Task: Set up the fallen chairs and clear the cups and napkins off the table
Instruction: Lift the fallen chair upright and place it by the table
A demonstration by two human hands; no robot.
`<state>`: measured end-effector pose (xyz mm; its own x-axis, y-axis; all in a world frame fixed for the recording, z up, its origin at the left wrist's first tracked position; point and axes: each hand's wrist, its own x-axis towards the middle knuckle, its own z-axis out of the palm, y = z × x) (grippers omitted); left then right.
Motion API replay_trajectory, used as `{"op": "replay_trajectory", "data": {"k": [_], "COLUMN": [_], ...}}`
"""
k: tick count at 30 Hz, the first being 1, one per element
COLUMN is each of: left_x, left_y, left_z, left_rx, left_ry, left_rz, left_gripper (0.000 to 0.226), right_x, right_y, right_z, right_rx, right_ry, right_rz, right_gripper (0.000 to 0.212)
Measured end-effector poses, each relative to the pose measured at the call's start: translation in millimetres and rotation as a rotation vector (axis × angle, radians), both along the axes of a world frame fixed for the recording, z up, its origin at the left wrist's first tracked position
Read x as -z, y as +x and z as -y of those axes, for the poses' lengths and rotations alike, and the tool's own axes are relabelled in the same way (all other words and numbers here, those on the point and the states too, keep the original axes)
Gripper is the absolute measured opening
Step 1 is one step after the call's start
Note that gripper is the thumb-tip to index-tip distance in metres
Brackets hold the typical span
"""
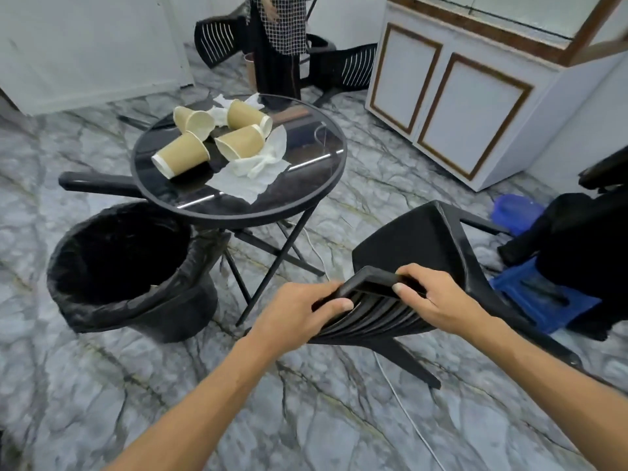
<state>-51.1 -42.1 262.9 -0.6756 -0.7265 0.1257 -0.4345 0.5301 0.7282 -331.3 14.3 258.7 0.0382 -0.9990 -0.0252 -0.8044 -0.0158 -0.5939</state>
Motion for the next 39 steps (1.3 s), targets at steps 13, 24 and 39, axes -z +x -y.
{"op": "replay_trajectory", "data": {"k": [13,24,39], "left_x": [-73.0,-64.4,-108.4], "left_y": [-151.2,-138.7,-265.4], "left_z": [-35.7,-70.0,-16.0], "left_rx": [0.055,0.028,0.272], "left_ry": [0.010,0.185,-0.043], "left_rz": [0.007,-0.012,0.114], "left_gripper": [0.038,0.013,0.047], "right_x": [-120.2,-165.4,-141.1], "right_y": [-74.3,-171.7,-258.0], "right_z": [-29.3,-63.3,-105.0], "right_rx": [-0.132,-0.145,0.175], "right_ry": [-0.141,-0.028,-0.318], "right_rz": [-0.152,-0.408,-0.453], "right_gripper": [0.045,0.066,0.053]}}
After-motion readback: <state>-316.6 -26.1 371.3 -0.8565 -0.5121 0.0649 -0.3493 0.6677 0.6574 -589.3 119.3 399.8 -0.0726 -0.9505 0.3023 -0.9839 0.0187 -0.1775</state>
